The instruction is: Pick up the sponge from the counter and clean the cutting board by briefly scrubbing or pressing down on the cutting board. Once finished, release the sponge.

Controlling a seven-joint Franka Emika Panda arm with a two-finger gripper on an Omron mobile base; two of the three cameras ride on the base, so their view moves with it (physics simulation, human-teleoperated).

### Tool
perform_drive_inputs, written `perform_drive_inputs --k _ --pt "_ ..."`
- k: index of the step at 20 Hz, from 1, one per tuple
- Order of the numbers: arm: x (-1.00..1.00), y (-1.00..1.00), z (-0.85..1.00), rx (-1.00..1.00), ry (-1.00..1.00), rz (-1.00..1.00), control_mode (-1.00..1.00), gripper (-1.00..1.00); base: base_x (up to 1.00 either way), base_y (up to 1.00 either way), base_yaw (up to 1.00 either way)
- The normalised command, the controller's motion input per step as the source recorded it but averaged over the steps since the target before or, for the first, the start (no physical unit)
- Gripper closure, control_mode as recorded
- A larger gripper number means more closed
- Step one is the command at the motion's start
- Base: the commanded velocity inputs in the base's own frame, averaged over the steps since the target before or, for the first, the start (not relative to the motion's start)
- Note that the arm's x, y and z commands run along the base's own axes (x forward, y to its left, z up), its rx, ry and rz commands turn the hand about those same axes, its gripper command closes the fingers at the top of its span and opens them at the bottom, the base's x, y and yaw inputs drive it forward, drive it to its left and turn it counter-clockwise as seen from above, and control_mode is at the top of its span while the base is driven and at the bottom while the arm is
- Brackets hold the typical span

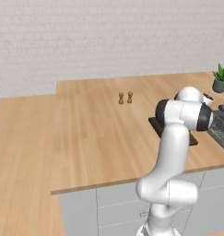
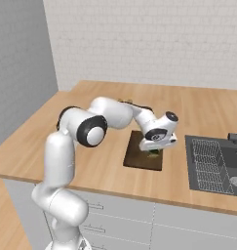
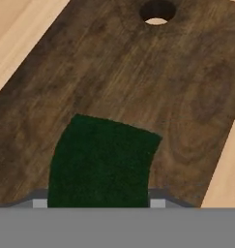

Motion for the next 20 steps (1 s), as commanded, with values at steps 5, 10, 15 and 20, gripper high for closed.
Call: perform_drive_inputs --k 5,10,15,20 --pt "-0.03 1.0 -0.25 -0.04 0.0 0.01 -1.0 1.0 0.0 0.0 0.0" --pt "-0.05 1.0 0.0 -0.15 -0.06 -0.09 -1.0 1.0 0.0 0.0 0.0" --pt "-0.38 1.0 0.0 -0.08 -0.11 -0.1 -1.0 1.0 0.0 0.0 0.0" --pt "-0.78 0.36 0.0 -0.01 -0.12 -0.1 -1.0 1.0 0.0 0.0 0.0"
